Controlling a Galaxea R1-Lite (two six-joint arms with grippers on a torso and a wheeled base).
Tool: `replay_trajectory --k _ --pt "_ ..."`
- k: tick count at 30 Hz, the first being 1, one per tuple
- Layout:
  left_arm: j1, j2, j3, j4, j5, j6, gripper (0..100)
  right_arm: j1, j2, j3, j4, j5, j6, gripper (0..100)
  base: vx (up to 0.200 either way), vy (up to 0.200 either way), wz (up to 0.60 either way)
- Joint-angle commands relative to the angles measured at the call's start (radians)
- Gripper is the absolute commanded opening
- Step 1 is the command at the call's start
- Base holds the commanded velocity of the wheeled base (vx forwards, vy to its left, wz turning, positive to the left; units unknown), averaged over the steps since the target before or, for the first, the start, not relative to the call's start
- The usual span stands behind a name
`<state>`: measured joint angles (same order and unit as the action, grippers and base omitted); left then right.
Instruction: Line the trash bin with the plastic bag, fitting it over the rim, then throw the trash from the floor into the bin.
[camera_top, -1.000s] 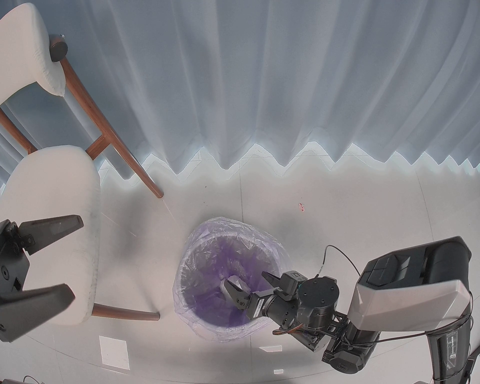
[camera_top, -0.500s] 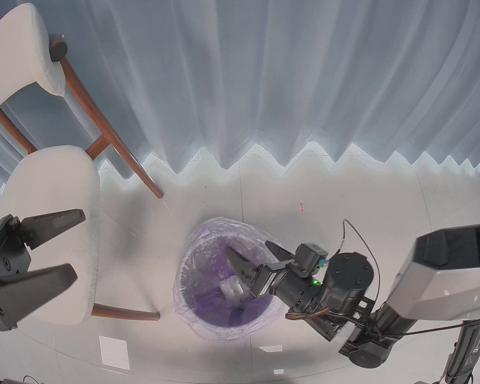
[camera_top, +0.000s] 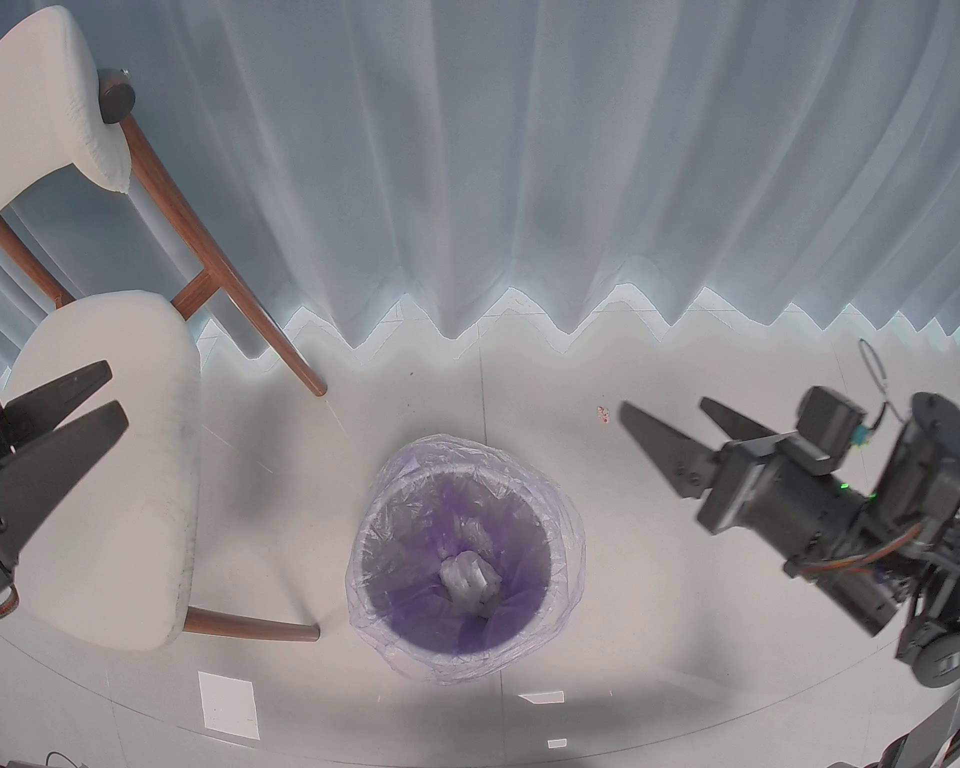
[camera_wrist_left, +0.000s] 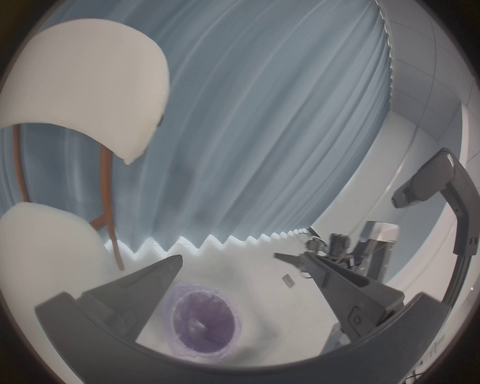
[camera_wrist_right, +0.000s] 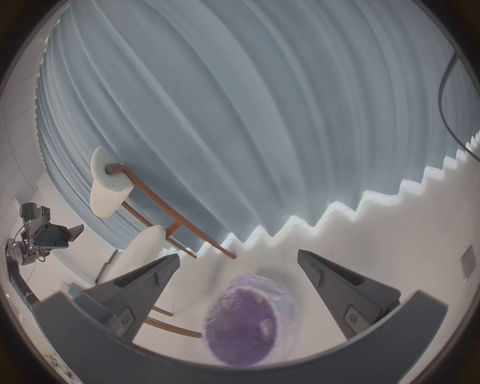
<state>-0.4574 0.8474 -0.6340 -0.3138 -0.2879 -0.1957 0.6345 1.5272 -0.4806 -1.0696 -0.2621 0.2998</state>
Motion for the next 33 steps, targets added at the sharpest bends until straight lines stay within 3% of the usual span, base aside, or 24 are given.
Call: replay_trajectory --k 1,7,12,17,26,27,30,33 --pt "0.183 -0.192 0.065 0.055 0.110 0.024 100 -0.251 -0.526 0.209 0.253 -0.025 -0.163 100 0.000 0.000 0.00" --pt "0.287 -0.369 0.159 0.104 0.107 0.024 100 -0.358 -0.685 0.386 0.255 -0.023 -0.228 100 0.000 0.000 0.00" --pt "0.310 -0.522 0.249 0.170 0.107 0.024 100 -0.467 -0.820 0.475 0.257 -0.020 -0.295 100 0.000 0.000 0.00" --pt "0.330 -0.637 0.313 0.251 0.115 0.022 100 -0.535 -0.915 0.479 0.327 -0.012 -0.300 100 0.000 0.000 0.00" --pt "0.453 -0.823 0.482 0.308 0.105 0.027 100 -0.682 -1.161 0.479 0.550 0.138 -0.314 100 0.000 0.000 0.00" --pt "0.459 -0.847 0.534 0.300 0.101 0.058 100 -0.707 -1.276 0.479 0.663 0.201 -0.317 100 0.000 0.000 0.00" --pt "0.459 -0.847 0.634 0.277 0.110 0.157 100 -0.746 -1.441 0.481 0.870 0.307 -0.321 100 0.000 0.000 0.00" --pt "0.457 -0.847 0.634 0.303 0.119 0.187 100 -0.754 -1.423 0.481 0.981 0.322 -0.295 100 0.000 0.000 0.00"
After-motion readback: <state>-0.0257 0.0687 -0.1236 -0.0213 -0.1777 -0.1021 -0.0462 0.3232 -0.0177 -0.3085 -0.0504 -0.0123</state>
